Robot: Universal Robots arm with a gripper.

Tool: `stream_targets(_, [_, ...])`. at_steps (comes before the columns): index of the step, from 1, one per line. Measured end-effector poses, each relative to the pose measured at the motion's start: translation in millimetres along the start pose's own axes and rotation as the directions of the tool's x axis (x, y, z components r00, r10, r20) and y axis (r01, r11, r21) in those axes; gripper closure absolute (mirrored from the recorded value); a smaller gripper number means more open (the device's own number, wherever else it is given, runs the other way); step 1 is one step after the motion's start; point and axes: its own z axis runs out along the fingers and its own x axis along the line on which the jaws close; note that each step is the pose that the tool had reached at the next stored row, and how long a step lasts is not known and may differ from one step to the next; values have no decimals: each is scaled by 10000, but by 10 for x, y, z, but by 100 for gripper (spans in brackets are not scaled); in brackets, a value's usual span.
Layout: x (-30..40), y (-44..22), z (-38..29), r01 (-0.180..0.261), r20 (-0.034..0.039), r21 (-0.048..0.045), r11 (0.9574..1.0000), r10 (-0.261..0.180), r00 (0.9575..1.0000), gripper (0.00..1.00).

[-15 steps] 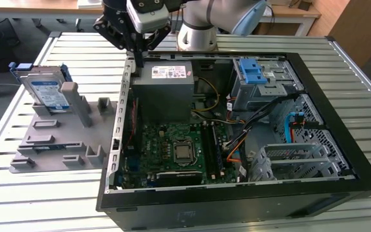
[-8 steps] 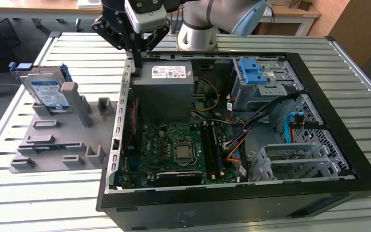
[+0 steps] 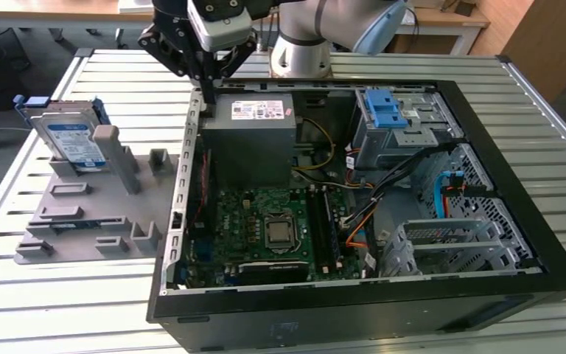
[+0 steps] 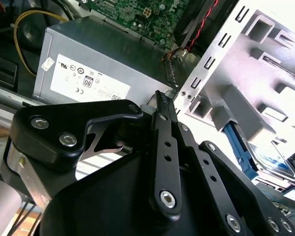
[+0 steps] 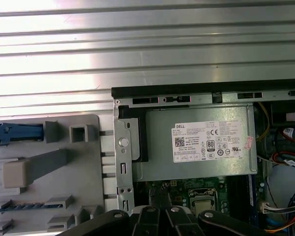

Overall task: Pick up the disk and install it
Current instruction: 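Reach for the disk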

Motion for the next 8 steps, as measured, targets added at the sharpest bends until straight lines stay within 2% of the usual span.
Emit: stream_targets(8, [18, -2, 4, -1, 0, 0, 10000, 1, 10000, 89])
